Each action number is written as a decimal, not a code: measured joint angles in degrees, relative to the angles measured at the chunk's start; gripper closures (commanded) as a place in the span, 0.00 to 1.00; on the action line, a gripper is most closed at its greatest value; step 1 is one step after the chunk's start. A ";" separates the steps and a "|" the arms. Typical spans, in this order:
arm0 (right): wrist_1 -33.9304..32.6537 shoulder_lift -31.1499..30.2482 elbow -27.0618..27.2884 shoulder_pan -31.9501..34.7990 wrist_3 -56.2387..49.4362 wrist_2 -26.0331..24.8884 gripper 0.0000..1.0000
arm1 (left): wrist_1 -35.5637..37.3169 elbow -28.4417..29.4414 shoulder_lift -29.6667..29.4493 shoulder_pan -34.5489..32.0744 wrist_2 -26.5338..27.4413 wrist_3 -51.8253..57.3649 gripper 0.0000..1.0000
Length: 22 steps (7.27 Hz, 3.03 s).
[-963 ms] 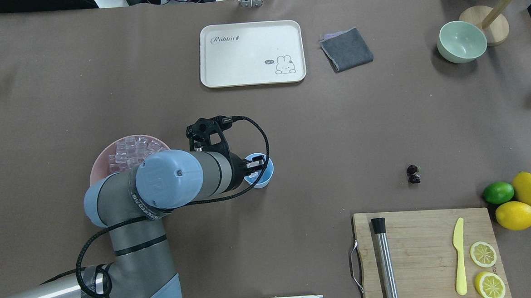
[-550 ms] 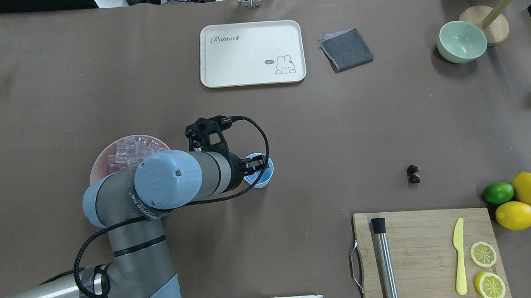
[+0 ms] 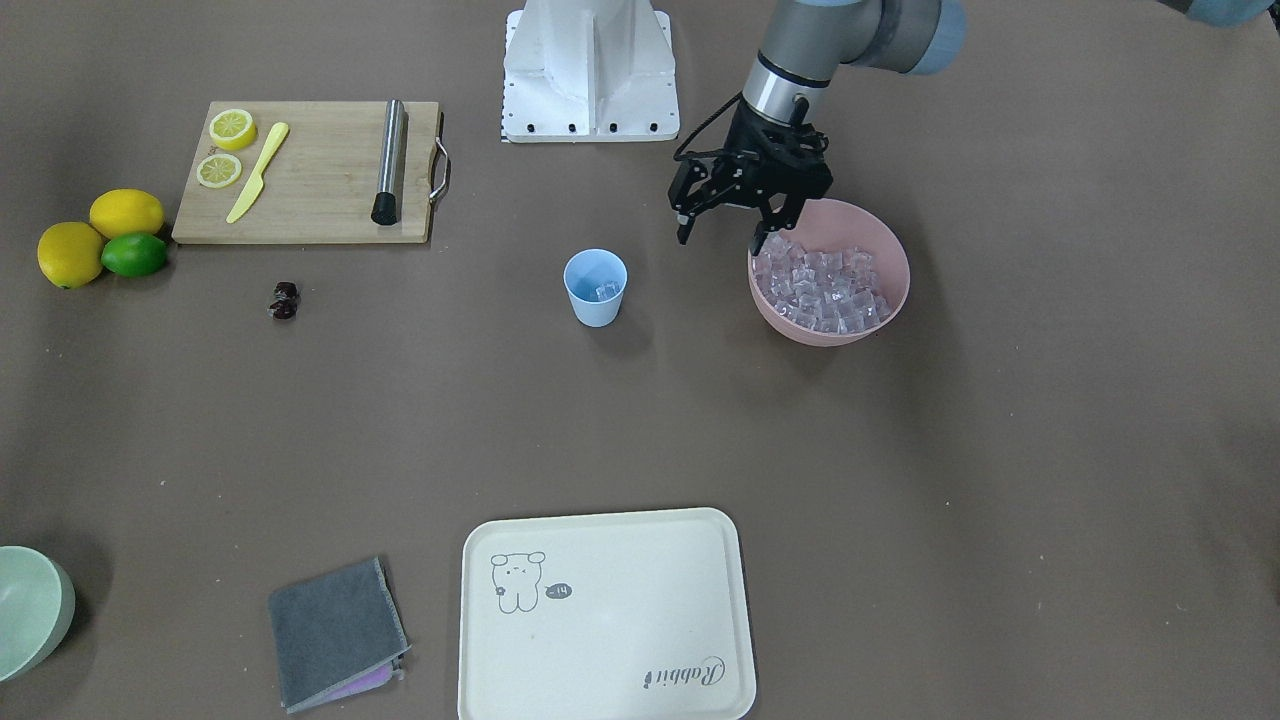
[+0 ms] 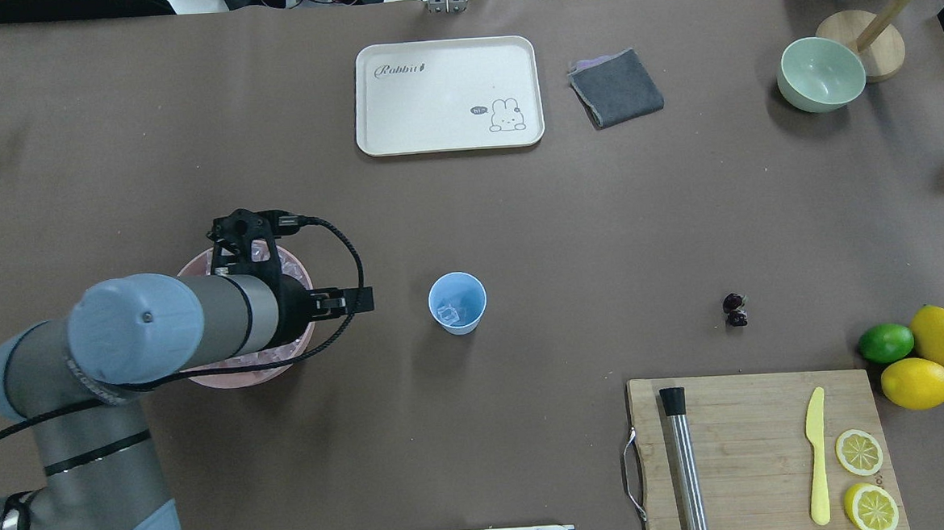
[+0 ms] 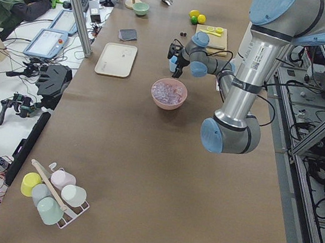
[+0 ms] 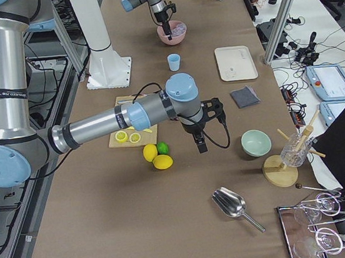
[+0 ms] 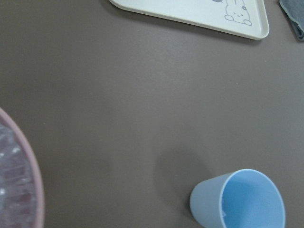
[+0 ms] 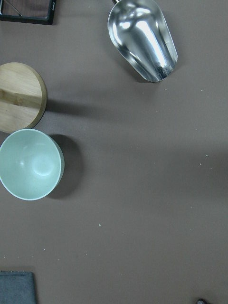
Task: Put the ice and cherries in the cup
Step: 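Release the ice cube into the cup and move back toward the bowl, then lower the left gripper into the ice bowl and grasp a third cube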
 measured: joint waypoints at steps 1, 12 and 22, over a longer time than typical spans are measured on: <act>0.00 0.00 0.00 0.00 0.00 0.00 0.00 | -0.05 -0.87 3.18 -3.01 -2.68 3.23 0.03; 0.00 -0.09 -0.09 0.00 0.07 0.00 0.00 | -0.51 3.39 7.10 -8.38 -6.54 14.13 0.11; 0.00 -0.01 -0.09 -0.26 0.00 0.00 0.00 | -0.76 4.16 6.67 -6.93 -6.50 13.83 0.68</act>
